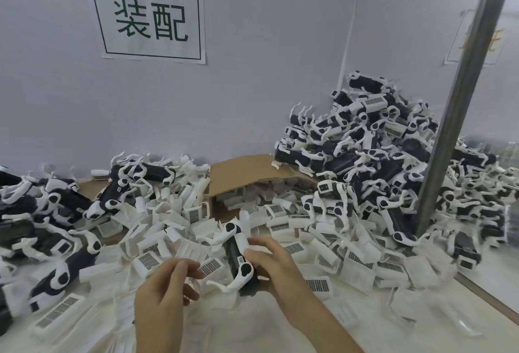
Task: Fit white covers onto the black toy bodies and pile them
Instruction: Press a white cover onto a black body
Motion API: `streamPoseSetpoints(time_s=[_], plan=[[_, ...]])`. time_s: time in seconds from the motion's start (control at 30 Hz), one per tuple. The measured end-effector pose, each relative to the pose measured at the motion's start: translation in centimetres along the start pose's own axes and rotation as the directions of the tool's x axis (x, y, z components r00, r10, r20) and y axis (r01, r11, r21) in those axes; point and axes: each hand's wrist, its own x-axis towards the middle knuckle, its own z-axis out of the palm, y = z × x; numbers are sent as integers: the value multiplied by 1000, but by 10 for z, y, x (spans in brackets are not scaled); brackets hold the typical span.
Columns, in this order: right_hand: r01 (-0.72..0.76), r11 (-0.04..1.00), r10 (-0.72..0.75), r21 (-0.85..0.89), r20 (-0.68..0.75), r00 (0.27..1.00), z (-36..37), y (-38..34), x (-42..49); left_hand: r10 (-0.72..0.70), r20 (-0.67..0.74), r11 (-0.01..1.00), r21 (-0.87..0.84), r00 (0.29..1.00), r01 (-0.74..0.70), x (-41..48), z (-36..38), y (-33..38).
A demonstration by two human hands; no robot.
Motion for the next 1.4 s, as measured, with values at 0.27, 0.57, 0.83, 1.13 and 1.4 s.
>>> streamPoseSetpoints(time_s=[0.27,0.57,0.83,1.13,1.4], plan=[[107,992,-116,-62,-151,982,-42,-138,50,-4,1,1000,-8,1000,4,2,4,0],[319,941,-332,-117,-506,796,-67,-175,106,-28,39,998,52,999,26,1,7,4],[247,666,-356,-704,-10,934,5,21,27,-34,17,989,144,999,31,-1,9,6],[199,347,-199,-917,135,971,4,58,30,-149,33,968,208,988,139,-3,9,5],[285,295,-204,-912,231,951,8,59,35,-105,95,928,368,990,63,-7,5,0]])
